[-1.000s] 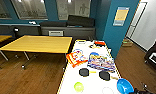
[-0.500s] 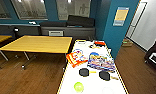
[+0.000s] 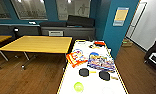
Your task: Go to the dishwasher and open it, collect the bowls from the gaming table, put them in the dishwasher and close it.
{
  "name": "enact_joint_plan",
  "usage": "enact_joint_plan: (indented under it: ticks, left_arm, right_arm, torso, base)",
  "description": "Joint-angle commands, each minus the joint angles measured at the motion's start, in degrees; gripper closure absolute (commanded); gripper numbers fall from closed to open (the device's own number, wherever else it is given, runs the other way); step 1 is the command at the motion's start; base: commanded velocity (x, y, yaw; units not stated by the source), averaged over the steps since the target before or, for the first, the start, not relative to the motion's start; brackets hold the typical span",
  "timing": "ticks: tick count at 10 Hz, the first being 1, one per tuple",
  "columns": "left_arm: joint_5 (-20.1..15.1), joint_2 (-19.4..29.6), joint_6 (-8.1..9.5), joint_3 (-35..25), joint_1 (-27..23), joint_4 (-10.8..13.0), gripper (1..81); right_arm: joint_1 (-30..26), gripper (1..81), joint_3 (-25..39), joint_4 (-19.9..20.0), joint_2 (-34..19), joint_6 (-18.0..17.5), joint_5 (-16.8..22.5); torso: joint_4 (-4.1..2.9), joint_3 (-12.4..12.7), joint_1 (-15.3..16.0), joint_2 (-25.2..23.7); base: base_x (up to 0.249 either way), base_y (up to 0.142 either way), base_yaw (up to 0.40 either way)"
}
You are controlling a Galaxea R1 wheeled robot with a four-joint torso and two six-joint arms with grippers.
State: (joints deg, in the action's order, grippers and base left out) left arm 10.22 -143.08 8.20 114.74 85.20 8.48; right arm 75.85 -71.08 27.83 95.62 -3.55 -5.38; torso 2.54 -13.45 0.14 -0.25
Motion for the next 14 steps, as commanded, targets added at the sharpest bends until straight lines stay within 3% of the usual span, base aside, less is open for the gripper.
enact_joint_plan:
  ticks: [1,3,6,8,9,11,12,13,14]
  left_arm:
    - [0.3,19.4,1.64,-18.9,-2.2,-0.2,1.0]
    - [2.1,29.5,7.85,-29.2,-6.1,0.0,1.0]
    - [4.5,42.2,15.26,-41.6,-14.1,-0.1,1.0]
    - [4.0,44.8,23.77,-43.8,-21.9,0.6,1.0]
    - [2.8,45.7,25.02,-45.6,-26.4,0.7,1.0]
    - [-2.4,46.7,25.28,-49.5,-36.0,-0.2,1.0]
    - [-7.6,45.7,28.77,-50.3,-41.0,-0.7,1.0]
    - [-11.0,44.4,30.82,-50.1,-45.4,-0.7,1.0]
    - [-15.0,42.6,31.79,-50.0,-49.4,-0.9,1.0]
  right_arm:
    - [13.0,81.1,-2.1,-4.7,3.6,5.0,-14.6]
    - [14.1,81.1,-4.2,-5.8,8.5,4.9,-15.4]
    - [14.4,81.1,-4.8,-5.7,12.1,6.3,-15.5]
    - [14.1,81.1,-4.8,-5.8,14.2,6.4,-15.4]
    - [14.1,81.1,-4.9,-6.0,14.9,6.7,-15.4]
    - [14.1,81.1,-5.0,-6.1,15.4,6.9,-15.4]
    - [14.1,81.1,-5.0,-6.0,15.3,6.8,-15.4]
    - [14.0,81.1,-5.0,-6.0,15.2,6.9,-15.4]
    - [14.0,81.1,-5.0,-6.0,15.2,6.9,-15.4]
  torso:
    - [0.0,0.0,0.0,0.0]
    - [0.0,0.0,0.0,0.0]
    - [0.0,0.0,0.0,0.0]
    - [0.0,0.0,0.0,0.0]
    - [0.0,0.0,0.0,0.0]
    - [0.0,0.0,0.0,0.0]
    - [0.0,0.0,0.0,0.0]
    - [0.0,0.0,0.0,0.0]
    - [0.0,0.0,0.0,0.0]
  base:
    - [0.0,0.0,0.0]
    - [0.0,0.0,0.0]
    - [0.0,0.0,0.0]
    - [0.0,0.0,0.0]
    - [0.0,0.0,0.0]
    - [0.0,0.0,0.0]
    - [0.0,0.0,0.0]
    - [0.0,0.0,0.0]
    - [0.0,0.0,0.0]
